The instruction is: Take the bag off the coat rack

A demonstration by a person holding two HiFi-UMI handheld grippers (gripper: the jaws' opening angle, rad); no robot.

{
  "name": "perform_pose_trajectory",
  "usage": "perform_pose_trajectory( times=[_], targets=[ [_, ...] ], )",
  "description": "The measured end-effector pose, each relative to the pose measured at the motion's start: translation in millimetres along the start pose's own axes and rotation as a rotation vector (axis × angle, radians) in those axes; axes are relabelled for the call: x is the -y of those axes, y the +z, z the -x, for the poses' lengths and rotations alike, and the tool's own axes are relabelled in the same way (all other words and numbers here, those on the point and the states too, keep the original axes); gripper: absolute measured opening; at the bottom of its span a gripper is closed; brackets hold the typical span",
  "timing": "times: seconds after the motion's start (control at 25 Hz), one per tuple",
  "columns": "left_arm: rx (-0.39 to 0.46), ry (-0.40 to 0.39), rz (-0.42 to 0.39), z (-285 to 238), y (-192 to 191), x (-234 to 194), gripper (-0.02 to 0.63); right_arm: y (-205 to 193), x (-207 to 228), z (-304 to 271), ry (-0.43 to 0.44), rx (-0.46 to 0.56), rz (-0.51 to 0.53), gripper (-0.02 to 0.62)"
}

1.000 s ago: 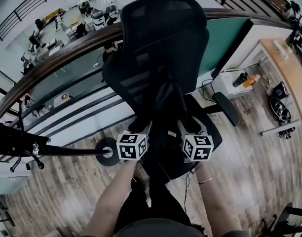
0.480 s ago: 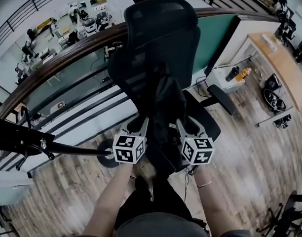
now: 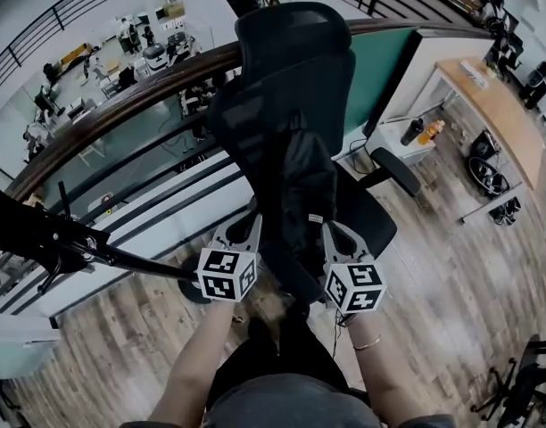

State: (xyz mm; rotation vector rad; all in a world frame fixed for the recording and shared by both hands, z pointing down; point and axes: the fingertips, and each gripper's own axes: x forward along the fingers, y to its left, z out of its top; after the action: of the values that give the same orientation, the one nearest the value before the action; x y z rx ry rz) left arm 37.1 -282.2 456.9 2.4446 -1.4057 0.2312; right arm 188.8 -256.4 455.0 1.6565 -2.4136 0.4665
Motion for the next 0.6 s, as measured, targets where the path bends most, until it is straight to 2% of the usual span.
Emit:
perform_pose_trajectory(
  times=[0.4, 0.6],
  targets=[
    [0.006, -0.004, -0.012, 39, 0, 1, 0.032, 11, -29, 30, 0.025, 0.069, 0.04, 0.002],
    [0.005, -0.004, -0.018, 47, -6, 1, 0.032, 7, -31, 36, 0.017, 0.061, 0.047, 0.002]
  ],
)
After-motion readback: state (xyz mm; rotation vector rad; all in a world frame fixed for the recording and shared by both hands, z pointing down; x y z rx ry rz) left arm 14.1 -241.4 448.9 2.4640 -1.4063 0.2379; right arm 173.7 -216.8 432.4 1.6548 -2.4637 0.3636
